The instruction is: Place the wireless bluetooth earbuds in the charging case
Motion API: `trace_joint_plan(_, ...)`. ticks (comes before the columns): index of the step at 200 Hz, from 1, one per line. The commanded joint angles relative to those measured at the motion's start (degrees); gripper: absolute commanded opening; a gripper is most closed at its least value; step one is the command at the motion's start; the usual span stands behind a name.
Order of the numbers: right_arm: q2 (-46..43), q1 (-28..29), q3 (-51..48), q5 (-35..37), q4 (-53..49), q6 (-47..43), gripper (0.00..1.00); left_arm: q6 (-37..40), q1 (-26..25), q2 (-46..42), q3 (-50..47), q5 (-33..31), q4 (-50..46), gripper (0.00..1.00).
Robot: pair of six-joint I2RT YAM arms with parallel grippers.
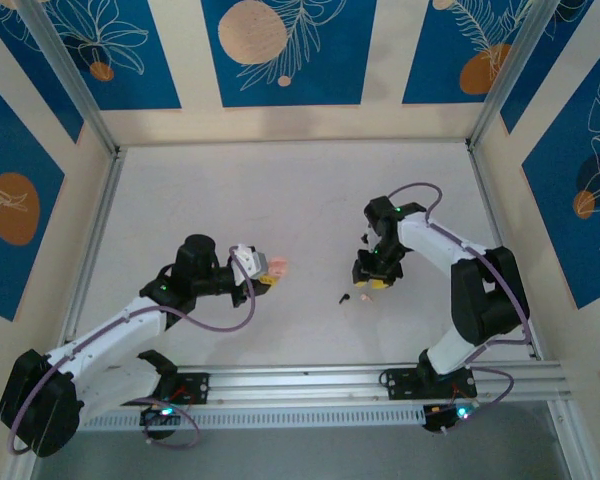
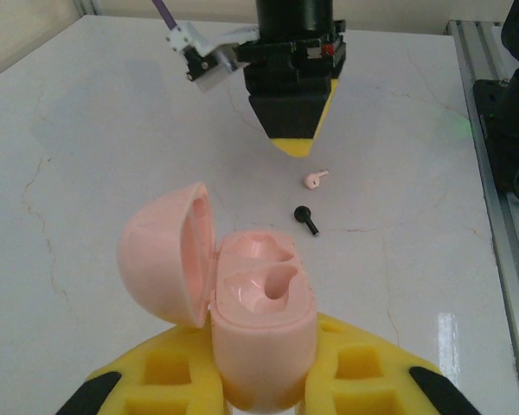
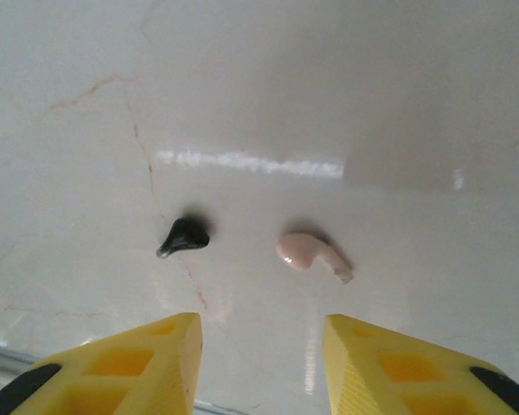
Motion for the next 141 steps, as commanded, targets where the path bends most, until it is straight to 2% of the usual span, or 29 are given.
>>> trace_joint_plan(1,2.8,2.9,2.1,6.1,-4.0,-2.9,0.41,1.1,-1.0,-0.6,1.1,0.0,-0.4,0.12)
trace_joint_plan(37,8.4,5.0,3.6,8.5,-5.7,-2.7,0.41,1.3,-1.0,-0.5,1.5,0.0,-0.6,0.12)
trace_joint_plan(67,11.5,4.7,3.5,6.6,-4.9,-2.1,0.41,1.4,-1.1,-1.1,1.4,-0.4,-1.3,0.12)
trace_joint_plan(141,12.5,3.8,2.5,5.3,-3.1,-1.4,0.38,1.6,-1.1,-1.2,1.4,-0.7,-1.4,0.12)
